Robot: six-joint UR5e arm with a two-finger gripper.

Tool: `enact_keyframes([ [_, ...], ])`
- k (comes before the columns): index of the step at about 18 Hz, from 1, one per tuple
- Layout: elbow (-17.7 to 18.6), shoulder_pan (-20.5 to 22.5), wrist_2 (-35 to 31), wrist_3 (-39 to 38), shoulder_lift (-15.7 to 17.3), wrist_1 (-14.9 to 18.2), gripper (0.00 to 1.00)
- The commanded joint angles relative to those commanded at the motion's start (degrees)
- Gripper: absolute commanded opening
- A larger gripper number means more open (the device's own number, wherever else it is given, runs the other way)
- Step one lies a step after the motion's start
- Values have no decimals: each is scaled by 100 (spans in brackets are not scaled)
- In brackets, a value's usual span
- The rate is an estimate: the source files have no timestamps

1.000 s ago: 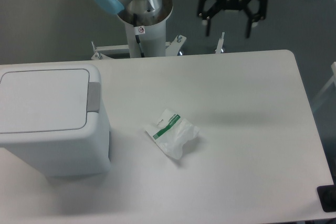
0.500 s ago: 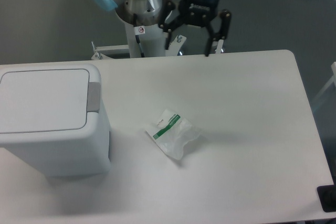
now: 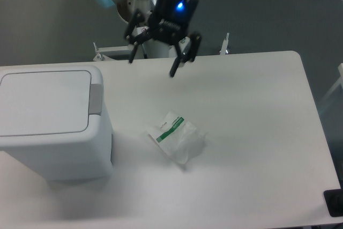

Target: Open the trash can

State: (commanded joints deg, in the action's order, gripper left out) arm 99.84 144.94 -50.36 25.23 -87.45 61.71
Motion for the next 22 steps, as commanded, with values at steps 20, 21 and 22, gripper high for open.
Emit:
enact_keyframes([
  [20, 18, -475, -18, 17, -537, -256, 100],
  [21, 18, -475, -18, 17, -554, -256, 100],
  [22, 26, -484, -18, 17, -563, -256, 100],
])
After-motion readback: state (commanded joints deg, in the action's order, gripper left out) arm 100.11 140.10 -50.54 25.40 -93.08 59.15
